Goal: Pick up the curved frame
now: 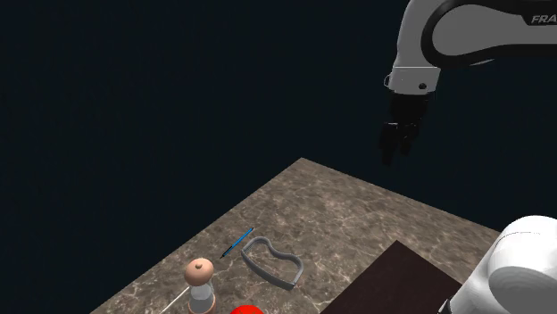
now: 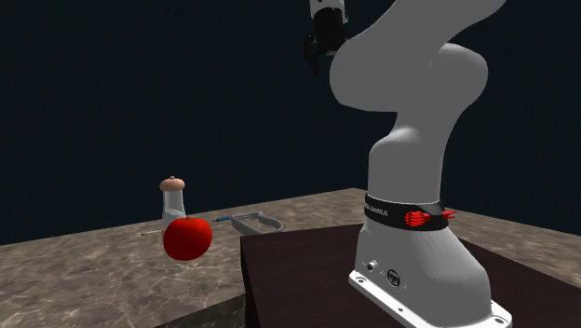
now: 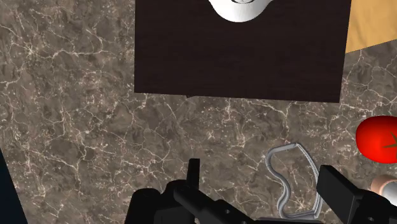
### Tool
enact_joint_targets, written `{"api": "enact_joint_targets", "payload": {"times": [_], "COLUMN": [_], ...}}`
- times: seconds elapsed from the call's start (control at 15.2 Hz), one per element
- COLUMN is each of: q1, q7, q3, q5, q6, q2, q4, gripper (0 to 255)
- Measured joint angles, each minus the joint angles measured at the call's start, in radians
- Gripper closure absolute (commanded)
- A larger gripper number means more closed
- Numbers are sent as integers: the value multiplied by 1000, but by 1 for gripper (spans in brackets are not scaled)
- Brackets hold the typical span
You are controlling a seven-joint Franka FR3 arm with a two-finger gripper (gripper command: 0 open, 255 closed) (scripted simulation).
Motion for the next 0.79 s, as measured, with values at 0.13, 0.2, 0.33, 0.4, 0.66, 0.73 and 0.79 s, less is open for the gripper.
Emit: {"api": "enact_joint_targets", "payload": {"times": [0.13, 0.2, 0.33, 0.4, 0.66, 0.73, 0.79], "q1": [2, 3, 6, 7, 19, 21, 25], "q7": [7, 15, 36, 47, 103, 115, 134], "q3": [5, 11, 25, 33, 74, 83, 96], "q5": [4, 8, 19, 23, 48, 53, 60], "q6": [16, 35, 90, 117, 232, 262, 292], "q2": [11, 25, 69, 92, 195, 232, 265], "q4": [-8, -15, -35, -44, -72, -70, -71], "gripper": [0, 0, 0, 0, 0, 0, 0]}}
